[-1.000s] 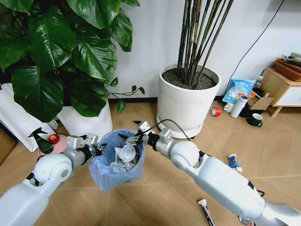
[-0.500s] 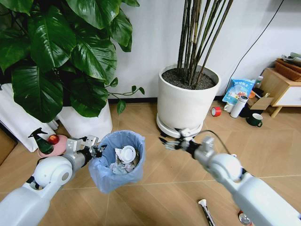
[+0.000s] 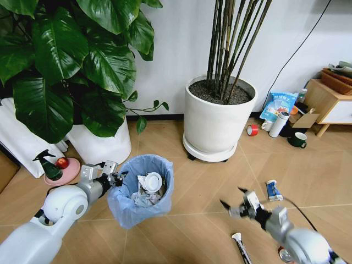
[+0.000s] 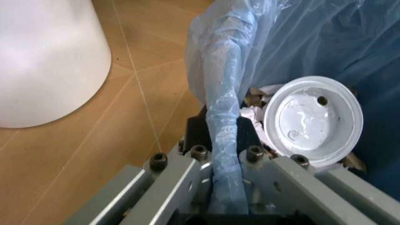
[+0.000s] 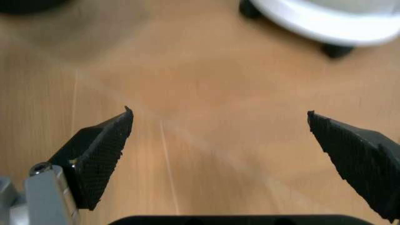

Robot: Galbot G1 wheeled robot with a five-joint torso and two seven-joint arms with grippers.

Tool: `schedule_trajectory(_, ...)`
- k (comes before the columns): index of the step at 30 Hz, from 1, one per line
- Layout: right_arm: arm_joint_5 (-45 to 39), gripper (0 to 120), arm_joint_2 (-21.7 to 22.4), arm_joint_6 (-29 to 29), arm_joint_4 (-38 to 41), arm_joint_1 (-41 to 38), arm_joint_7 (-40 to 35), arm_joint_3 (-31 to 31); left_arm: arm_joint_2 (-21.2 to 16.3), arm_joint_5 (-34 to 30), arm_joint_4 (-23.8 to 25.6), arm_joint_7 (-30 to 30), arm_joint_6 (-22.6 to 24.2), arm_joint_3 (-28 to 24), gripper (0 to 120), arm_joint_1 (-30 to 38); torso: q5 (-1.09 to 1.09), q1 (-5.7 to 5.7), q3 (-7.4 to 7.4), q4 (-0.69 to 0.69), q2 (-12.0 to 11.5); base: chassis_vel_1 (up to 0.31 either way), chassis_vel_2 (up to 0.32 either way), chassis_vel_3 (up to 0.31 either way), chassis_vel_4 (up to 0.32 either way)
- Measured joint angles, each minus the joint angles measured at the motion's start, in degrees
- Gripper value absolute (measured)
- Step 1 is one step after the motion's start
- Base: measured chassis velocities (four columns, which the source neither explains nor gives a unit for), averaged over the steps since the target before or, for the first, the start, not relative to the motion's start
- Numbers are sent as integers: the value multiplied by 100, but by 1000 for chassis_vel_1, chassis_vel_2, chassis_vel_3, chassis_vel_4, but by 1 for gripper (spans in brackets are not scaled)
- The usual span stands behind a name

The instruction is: Pick up the trash bin and place the garbage on the floor into it.

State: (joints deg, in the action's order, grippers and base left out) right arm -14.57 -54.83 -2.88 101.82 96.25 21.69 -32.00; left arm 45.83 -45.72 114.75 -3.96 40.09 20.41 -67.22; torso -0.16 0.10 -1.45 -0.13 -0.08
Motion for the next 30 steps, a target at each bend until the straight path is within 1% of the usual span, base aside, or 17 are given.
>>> schedule_trajectory(1, 149, 100, -75, 96, -150, 124, 85, -78, -5, 0, 6, 1, -1, 2, 0, -3, -1, 0, 0, 0, 0, 0, 0, 0, 0)
schedule_trajectory(2, 149, 100, -75, 96, -150, 124, 85, -78, -5, 0, 6, 1, -1, 2, 0, -3, -1, 0, 0, 0, 0, 0, 0, 0, 0)
schedule_trajectory(6, 312, 100, -264, 270, -575, 401, 226, -296, -7, 9, 40, 2, -2, 4, 0, -30, -2, 1, 0, 0, 0, 0, 0, 0, 0)
schedule_trajectory(8, 327, 100, -308, 307, -673, 447, 241, -328, -2, 12, 51, 2, -2, 3, 0, -41, -1, 1, -1, 0, 0, 0, 0, 0, 0)
schedule_trajectory(13, 449, 100, -593, 432, -1114, 430, 382, -417, -2, 31, 89, -2, -2, 2, 0, -98, -2, 1, -1, 0, -1, 0, 0, 0, 0)
schedule_trajectory(16, 470, 100, -856, 414, -1387, 303, 396, -374, -29, 34, 116, -7, -3, 4, 0, -123, -1, 1, -1, 0, -1, 0, 0, 0, 0)
schedule_trajectory(20, 489, 100, -1002, 357, -1538, 191, 396, -334, -39, 36, 134, -19, -4, 4, 0, -127, 0, 1, -1, -1, -1, 0, 0, 0, 0)
schedule_trajectory(22, 492, 100, -1045, 317, -1583, 130, 394, -324, -39, 36, 149, -22, -3, 2, 0, -132, -1, 1, -1, 0, -1, 0, 0, 0, 0)
schedule_trajectory(24, 461, 100, -1063, 151, -1652, 15, 378, -302, -31, 42, 162, -32, -4, -6, 0, -149, -2, 1, -1, 0, -1, 0, 0, 0, 0)
schedule_trajectory(30, 443, 98, -1066, 41, -1738, -125, 386, -291, -42, 43, 195, -43, -4, -4, 0, -174, -2, 1, -1, 0, -1, 0, 0, 0, 0)
